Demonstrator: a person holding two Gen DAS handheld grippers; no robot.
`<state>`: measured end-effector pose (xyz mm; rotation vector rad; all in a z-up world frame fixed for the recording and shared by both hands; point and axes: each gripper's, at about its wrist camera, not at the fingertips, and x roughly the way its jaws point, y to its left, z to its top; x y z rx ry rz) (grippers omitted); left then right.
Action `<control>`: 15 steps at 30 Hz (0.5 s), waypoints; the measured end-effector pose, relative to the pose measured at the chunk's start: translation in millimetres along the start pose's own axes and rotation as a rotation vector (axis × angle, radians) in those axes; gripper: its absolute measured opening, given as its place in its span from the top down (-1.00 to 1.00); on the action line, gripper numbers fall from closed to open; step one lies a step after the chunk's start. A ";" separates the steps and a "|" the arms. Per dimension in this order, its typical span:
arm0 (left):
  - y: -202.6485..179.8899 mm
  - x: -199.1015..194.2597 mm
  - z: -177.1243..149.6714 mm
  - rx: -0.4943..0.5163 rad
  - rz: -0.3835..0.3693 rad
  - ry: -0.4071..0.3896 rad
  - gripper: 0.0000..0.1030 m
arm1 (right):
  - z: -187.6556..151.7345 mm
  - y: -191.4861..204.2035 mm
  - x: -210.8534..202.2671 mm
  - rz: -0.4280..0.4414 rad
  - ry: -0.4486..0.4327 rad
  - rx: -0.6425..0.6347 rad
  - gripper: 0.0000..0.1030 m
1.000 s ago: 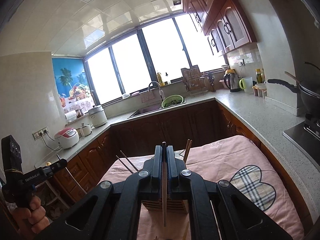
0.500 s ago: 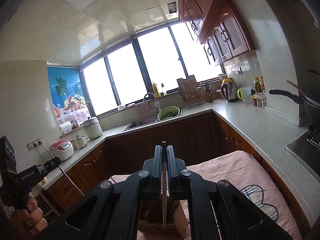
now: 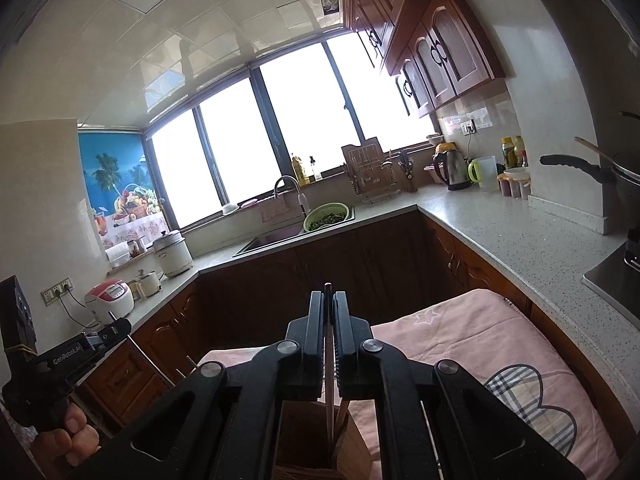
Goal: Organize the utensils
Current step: 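Lift both held chopsticks and carry them over the wooden holder with both tools, then open the left tool over the holder while the right tool releases its chopstick there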
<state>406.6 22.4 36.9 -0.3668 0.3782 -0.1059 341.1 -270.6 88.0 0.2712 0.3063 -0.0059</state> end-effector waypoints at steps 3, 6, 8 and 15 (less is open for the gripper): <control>-1.1 13.6 -5.8 0.018 0.011 0.015 0.94 | -13.6 -4.1 11.1 -0.001 0.028 0.010 0.92; -0.6 26.3 -10.7 0.024 0.015 0.042 0.94 | -24.5 -8.3 21.8 -0.005 0.058 0.018 0.92; 1.9 32.2 -11.9 0.025 0.014 0.065 0.94 | -31.0 -9.3 28.1 -0.006 0.079 0.016 0.92; 5.8 46.0 -14.0 0.035 0.011 0.126 0.93 | -45.2 -11.0 39.3 -0.009 0.128 0.013 0.91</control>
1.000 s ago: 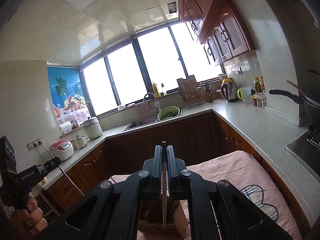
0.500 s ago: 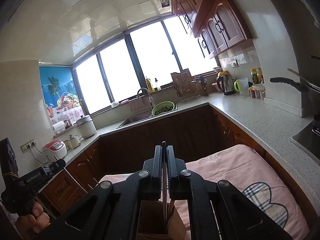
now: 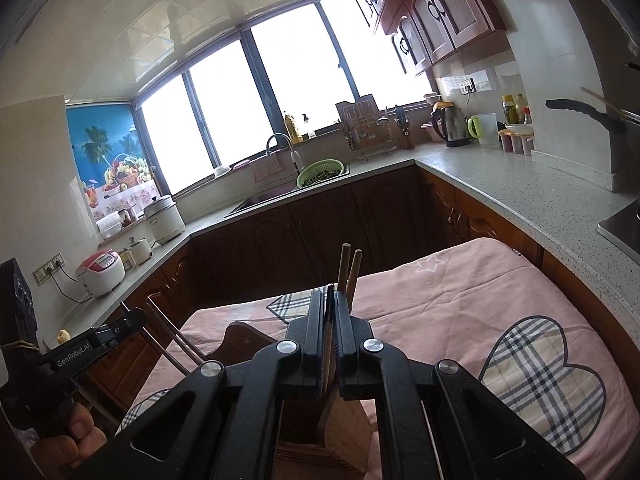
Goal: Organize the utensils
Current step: 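Open the left tool over the holder while the right tool releases its chopstick there, then move both open tools back down toward the remaining chopsticks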
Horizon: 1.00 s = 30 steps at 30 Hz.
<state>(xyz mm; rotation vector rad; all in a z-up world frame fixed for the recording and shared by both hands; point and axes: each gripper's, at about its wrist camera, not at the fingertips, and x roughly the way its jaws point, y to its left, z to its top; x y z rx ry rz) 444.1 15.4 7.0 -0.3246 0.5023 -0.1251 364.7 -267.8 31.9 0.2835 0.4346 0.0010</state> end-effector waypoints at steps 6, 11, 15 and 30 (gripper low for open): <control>4.5 -0.1 9.5 -0.003 -0.002 0.005 0.93 | 2.0 -4.5 -0.1 -0.001 0.010 0.013 0.91; 5.9 0.9 10.7 0.003 -0.003 0.008 0.92 | 3.2 -5.1 0.9 0.006 0.018 0.020 0.89; 8.2 -0.2 9.9 0.004 -0.018 0.023 0.85 | 4.4 -6.6 1.2 0.019 0.024 0.029 0.81; 16.3 -54.9 -11.7 -0.017 0.003 -0.010 -0.65 | 2.3 -18.7 -41.1 0.044 -0.044 0.100 -0.90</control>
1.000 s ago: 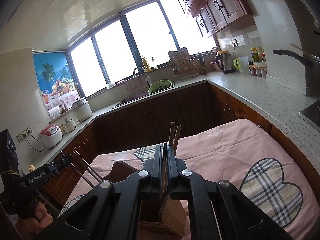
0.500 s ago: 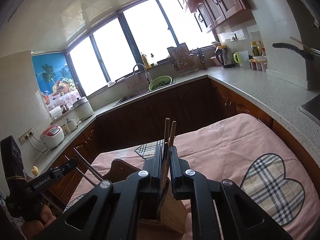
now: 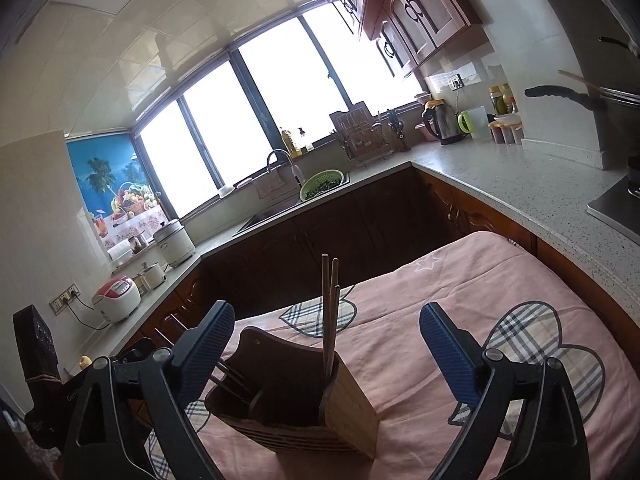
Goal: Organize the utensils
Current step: 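Move both open tools back down toward the remaining chopsticks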
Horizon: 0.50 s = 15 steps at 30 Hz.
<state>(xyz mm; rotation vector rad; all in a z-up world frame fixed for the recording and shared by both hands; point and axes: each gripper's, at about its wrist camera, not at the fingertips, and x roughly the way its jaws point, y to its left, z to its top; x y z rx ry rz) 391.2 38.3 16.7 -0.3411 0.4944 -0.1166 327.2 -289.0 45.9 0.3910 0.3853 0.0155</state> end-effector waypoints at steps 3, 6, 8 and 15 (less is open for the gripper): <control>2.4 -16.1 -9.4 -0.012 0.006 0.008 -0.76 | -2.5 -0.5 -10.4 0.000 0.003 0.001 -0.98; 4.6 -33.1 -17.9 -0.019 0.016 0.021 -0.80 | -7.4 0.6 -21.2 0.003 0.013 -0.002 -1.00; 4.8 -45.6 -22.7 -0.020 0.019 0.025 -0.80 | -11.6 3.3 -27.7 0.007 0.023 -0.006 -1.00; 3.8 -86.3 -37.3 -0.009 0.039 0.038 -0.80 | -28.4 8.2 -56.5 0.013 0.035 -0.028 -1.00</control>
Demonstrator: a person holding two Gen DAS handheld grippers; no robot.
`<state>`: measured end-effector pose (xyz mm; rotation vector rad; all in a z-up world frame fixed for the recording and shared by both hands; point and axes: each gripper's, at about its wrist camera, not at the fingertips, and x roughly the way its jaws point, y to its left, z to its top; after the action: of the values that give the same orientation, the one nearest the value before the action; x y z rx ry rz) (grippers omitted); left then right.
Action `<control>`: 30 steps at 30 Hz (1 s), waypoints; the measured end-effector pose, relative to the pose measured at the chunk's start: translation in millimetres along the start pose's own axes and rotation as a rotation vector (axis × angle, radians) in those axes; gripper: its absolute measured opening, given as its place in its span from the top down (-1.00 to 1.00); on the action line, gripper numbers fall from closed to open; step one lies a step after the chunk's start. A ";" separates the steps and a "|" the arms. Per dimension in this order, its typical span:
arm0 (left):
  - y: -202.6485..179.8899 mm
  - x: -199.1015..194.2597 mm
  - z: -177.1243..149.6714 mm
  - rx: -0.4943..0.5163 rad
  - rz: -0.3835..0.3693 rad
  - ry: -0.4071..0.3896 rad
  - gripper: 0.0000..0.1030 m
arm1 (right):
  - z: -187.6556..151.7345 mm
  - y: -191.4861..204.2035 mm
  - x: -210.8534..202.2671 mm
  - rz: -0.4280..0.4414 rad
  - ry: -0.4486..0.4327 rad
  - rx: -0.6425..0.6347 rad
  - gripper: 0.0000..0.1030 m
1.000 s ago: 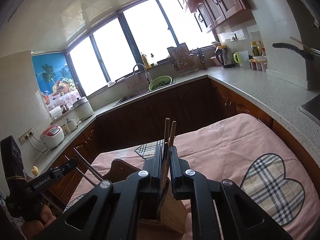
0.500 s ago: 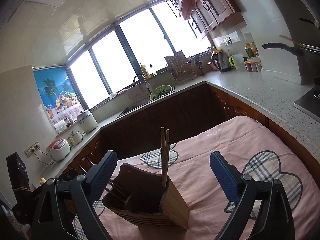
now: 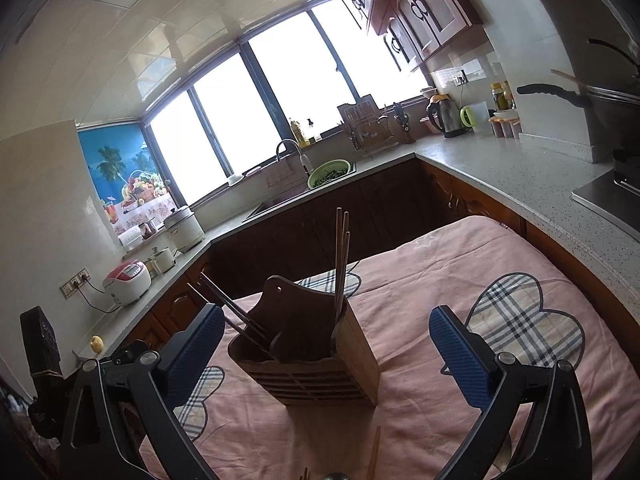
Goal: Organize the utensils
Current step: 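Move both open tools back down toward the remaining chopsticks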
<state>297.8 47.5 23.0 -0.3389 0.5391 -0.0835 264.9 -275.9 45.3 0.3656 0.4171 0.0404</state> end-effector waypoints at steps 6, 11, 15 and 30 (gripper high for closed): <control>1.5 -30.3 -12.5 0.000 0.003 0.012 -0.80 | -8.9 -0.6 -25.1 -0.007 -0.006 0.010 -1.00; 5.0 -46.4 -17.1 -0.014 0.010 0.037 -0.80 | -17.0 -3.9 -41.5 -0.020 -0.003 0.014 -1.00; 8.8 -56.8 -19.3 -0.017 0.019 0.048 -0.80 | -23.6 -6.4 -49.2 -0.027 0.010 0.016 -1.00; 1.2 -75.8 -32.8 0.001 0.038 0.088 -0.80 | -44.3 -3.8 -65.9 -0.044 0.035 0.008 -1.00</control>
<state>215.9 51.6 33.3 -0.3250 0.6327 -0.0619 186.6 -271.9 32.0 0.3636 0.4597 0.0023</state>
